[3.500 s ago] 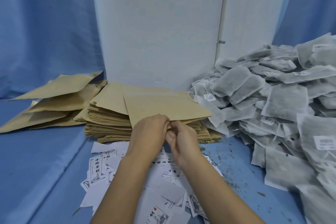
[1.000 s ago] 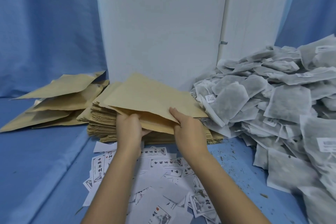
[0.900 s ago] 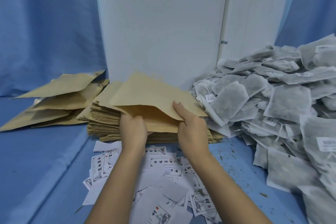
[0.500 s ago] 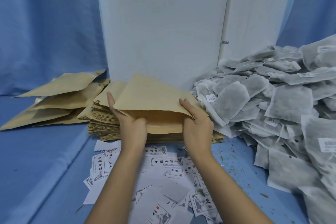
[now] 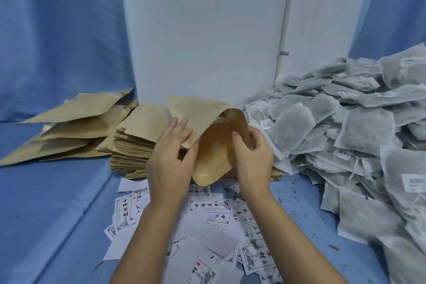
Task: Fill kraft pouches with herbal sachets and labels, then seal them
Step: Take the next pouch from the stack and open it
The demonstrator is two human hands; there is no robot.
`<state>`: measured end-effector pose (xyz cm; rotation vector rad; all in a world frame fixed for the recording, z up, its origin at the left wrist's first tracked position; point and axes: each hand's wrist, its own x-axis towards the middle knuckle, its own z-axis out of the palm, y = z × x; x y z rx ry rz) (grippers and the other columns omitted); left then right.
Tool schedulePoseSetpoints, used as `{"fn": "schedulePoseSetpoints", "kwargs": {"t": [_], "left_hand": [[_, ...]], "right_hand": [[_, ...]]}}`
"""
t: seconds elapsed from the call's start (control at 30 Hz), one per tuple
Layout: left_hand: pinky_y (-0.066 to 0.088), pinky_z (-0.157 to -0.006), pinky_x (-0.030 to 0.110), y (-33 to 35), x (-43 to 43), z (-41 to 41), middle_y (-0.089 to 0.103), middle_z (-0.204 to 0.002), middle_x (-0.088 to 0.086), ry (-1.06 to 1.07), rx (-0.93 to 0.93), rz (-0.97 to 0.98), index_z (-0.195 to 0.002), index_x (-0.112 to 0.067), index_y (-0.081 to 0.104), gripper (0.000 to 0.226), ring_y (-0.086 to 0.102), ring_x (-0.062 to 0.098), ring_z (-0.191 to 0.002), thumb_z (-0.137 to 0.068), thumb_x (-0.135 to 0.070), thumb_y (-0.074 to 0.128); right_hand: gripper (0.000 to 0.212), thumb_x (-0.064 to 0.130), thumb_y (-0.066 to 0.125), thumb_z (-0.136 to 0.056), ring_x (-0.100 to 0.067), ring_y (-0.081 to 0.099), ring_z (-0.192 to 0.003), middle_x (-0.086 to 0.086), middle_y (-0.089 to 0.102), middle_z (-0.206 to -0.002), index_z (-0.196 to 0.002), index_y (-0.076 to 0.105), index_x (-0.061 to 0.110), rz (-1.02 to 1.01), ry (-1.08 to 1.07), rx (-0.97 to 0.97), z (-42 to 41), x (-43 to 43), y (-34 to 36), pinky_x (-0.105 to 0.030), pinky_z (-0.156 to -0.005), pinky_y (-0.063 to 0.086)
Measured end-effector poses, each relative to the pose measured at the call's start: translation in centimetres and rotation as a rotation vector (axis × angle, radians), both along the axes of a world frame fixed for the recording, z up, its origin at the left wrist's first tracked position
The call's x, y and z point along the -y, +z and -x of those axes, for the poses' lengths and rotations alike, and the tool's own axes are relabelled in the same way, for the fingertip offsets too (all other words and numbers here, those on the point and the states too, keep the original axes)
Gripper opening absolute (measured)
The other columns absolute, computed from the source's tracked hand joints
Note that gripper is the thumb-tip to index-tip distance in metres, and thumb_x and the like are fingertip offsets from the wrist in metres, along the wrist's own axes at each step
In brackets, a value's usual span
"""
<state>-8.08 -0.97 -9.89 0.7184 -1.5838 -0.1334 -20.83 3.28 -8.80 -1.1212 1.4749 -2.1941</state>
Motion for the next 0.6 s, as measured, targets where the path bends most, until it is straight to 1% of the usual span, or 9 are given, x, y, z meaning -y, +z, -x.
{"fn": "schedulePoseSetpoints", "kwargs": {"t": [0.1,0.23,0.3,0.33,0.43,0.5,0.53,0.57,0.6], "left_hand": [[0.041,-0.094,0.019,0.3,0.0,-0.4,0.069,-0.111,0.002,0.102,0.108,0.118,-0.103,-0.006,0.072,0.035,0.06,0.017,-0.113,-0.09,-0.034,0.056],[0.049,-0.072,0.023,0.5,-0.2,-0.3,0.07,-0.104,-0.001,0.15,0.143,0.175,-0.107,-0.011,0.071,0.043,0.06,0.013,-0.096,-0.095,-0.044,0.046],[0.049,-0.071,0.023,0.6,-0.4,0.2,0.071,-0.103,-0.002,0.16,0.115,0.212,-0.107,-0.011,0.072,0.039,0.059,0.012,-0.092,-0.097,-0.039,0.047],[0.049,-0.071,0.022,0.7,-0.4,0.4,0.071,-0.101,-0.001,0.169,0.081,0.226,-0.104,-0.01,0.073,0.035,0.059,0.012,-0.09,-0.097,-0.034,0.049],[0.045,-0.074,0.017,1.1,-0.6,0.7,0.072,-0.092,0.003,0.196,-0.008,0.231,-0.096,-0.004,0.073,0.028,0.062,0.014,-0.087,-0.096,-0.021,0.051],[0.043,-0.076,0.014,1.3,-0.7,0.8,0.072,-0.089,0.008,0.195,-0.017,0.207,-0.094,0.0,0.072,0.029,0.066,0.018,-0.084,-0.096,-0.017,0.049],[0.042,-0.076,0.014,1.4,-0.8,0.8,0.072,-0.089,0.009,0.194,-0.02,0.183,-0.094,0.002,0.071,0.03,0.067,0.019,-0.082,-0.096,-0.017,0.048],[0.042,-0.075,0.014,1.4,-0.9,0.9,0.072,-0.088,0.011,0.192,-0.028,0.152,-0.094,0.003,0.071,0.031,0.067,0.021,-0.08,-0.096,-0.017,0.048],[0.042,-0.073,0.015,1.5,-1.0,0.9,0.072,-0.087,0.012,0.19,-0.043,0.123,-0.095,0.003,0.071,0.033,0.068,0.022,-0.078,-0.097,-0.019,0.047]], "right_hand": [[0.018,0.036,0.059,-0.089,-0.001,0.064,-0.09,0.009,0.07,-0.096,-0.099,0.068,0.023,0.042,0.036,0.02,0.0,0.1,-0.1,-0.015,-0.075,0.049],[0.04,0.047,0.038,-0.089,-0.01,0.064,-0.087,0.004,0.071,-0.088,-0.085,0.07,0.023,0.123,0.068,0.115,0.0,0.2,-0.1,-0.019,-0.074,0.049],[0.047,0.047,0.032,-0.091,-0.007,0.066,-0.087,0.004,0.074,-0.088,-0.086,0.072,0.023,0.138,0.053,0.188,0.3,0.2,-0.1,-0.013,-0.071,0.046],[0.048,0.046,0.031,-0.093,-0.005,0.066,-0.089,0.005,0.074,-0.09,-0.089,0.072,0.022,0.133,0.031,0.227,0.5,0.1,-0.1,-0.014,-0.072,0.046],[0.05,0.042,0.03,-0.098,-0.006,0.065,-0.09,0.003,0.073,-0.096,-0.096,0.072,0.016,0.112,0.01,0.406,1.2,0.3,0.2,-0.023,-0.081,0.045],[0.046,0.037,0.033,-0.098,-0.011,0.064,-0.086,0.0,0.072,-0.095,-0.092,0.072,0.013,0.127,0.036,0.552,2.0,0.3,0.5,-0.026,-0.08,0.047],[0.041,0.032,0.036,-0.097,-0.015,0.063,-0.09,-0.002,0.07,-0.096,-0.086,0.07,0.014,0.118,0.026,0.591,2.4,0.3,0.4,-0.029,-0.081,0.049],[0.034,0.028,0.039,-0.095,-0.019,0.063,-0.096,-0.003,0.068,-0.099,-0.081,0.068,0.018,0.069,-0.027,0.57,2.9,0.4,0.2,-0.033,-0.083,0.051],[0.03,0.024,0.041,-0.093,-0.021,0.061,-0.103,-0.003,0.067,-0.107,-0.079,0.067,0.023,-0.043,-0.117,0.459,3.4,0.4,-0.2,-0.036,-0.087,0.05]]}}
